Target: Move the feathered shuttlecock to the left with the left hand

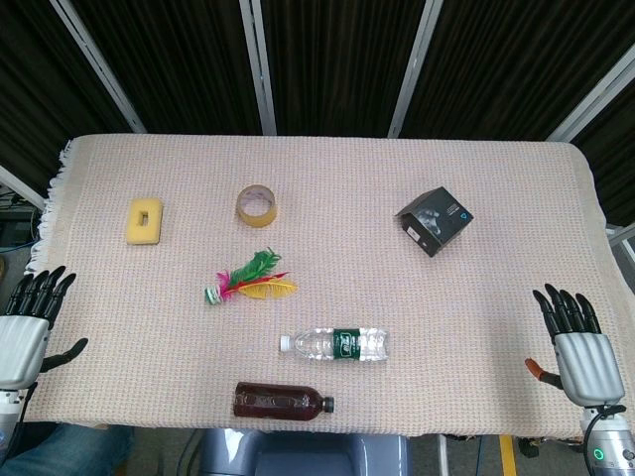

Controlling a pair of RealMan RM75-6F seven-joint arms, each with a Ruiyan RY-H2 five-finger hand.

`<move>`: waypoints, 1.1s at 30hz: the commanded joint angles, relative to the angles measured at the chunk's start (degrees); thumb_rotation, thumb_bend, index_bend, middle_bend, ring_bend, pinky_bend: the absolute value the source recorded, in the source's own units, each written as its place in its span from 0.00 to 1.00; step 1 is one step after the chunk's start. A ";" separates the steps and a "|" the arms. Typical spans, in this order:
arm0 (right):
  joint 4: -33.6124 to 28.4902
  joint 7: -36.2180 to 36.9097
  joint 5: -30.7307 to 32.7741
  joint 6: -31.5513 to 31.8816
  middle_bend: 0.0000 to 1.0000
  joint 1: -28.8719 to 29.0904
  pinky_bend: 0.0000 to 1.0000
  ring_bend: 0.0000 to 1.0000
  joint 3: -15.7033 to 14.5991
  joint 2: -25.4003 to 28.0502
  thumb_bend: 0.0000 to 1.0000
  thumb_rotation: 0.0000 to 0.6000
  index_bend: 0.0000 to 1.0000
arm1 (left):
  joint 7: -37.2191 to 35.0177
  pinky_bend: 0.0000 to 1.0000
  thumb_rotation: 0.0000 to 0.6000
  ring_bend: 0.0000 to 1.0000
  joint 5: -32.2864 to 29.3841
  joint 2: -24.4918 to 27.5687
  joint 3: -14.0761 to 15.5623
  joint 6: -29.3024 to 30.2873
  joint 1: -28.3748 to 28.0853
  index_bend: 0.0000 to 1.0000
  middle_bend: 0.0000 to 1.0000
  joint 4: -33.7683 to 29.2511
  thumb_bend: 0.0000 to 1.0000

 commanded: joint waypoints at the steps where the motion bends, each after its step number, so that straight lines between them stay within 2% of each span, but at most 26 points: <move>1: -0.03 -0.14 0.03 -0.14 0.00 0.09 0.00 0.00 0.03 -0.07 0.10 1.00 0.00 | -0.07 0.00 1.00 0.00 -0.32 0.01 0.00 -0.49 -0.13 0.02 0.00 0.07 0.18; 8: 0.10 -1.75 0.82 -1.49 0.00 0.50 0.00 0.00 -0.10 -0.64 0.10 1.00 0.00 | 0.57 0.00 1.00 0.00 0.03 -1.57 -0.12 -2.30 -1.51 0.04 0.00 1.07 0.18; 13: 0.19 -2.61 0.82 -2.85 0.00 1.02 0.00 0.00 -0.51 -0.94 0.10 1.00 0.00 | -3.83 0.00 1.00 0.00 2.02 -6.20 -1.37 -2.96 -4.27 0.20 0.00 2.93 0.18; 16: 0.22 -2.85 0.96 -4.08 0.00 1.68 0.00 0.00 -0.54 -0.86 0.10 1.00 0.00 | -1.43 0.00 1.00 0.00 1.56 -9.30 -2.87 -5.50 -6.95 0.27 0.00 3.89 0.18; 18: 0.20 -2.67 0.96 -5.24 0.00 2.19 0.00 0.00 -0.78 -0.58 0.10 1.00 0.00 | 0.37 0.00 1.00 0.00 0.97 -12.09 -4.35 -7.32 -9.19 0.36 0.00 5.16 0.20; 20: 0.30 -2.26 1.07 -6.03 0.00 2.65 0.00 0.00 -0.73 -0.45 0.10 1.00 0.00 | 1.21 0.00 1.00 0.00 0.05 -15.01 -5.58 -9.32 -11.27 0.41 0.00 6.75 0.22; 27: 0.67 0.17 1.82 -7.17 0.00 3.42 0.00 0.00 -0.33 0.19 0.10 1.00 0.00 | 2.58 0.00 1.00 0.00 -3.99 -24.18 -8.35 -16.79 -17.87 0.42 0.00 13.05 0.24; 33: -0.05 3.40 0.71 -6.27 0.00 3.03 0.00 0.00 -0.78 1.87 0.10 1.00 0.00 | 4.17 0.00 1.00 0.00 -5.04 -31.68 -9.45 -19.27 -22.26 0.41 0.00 20.03 0.24</move>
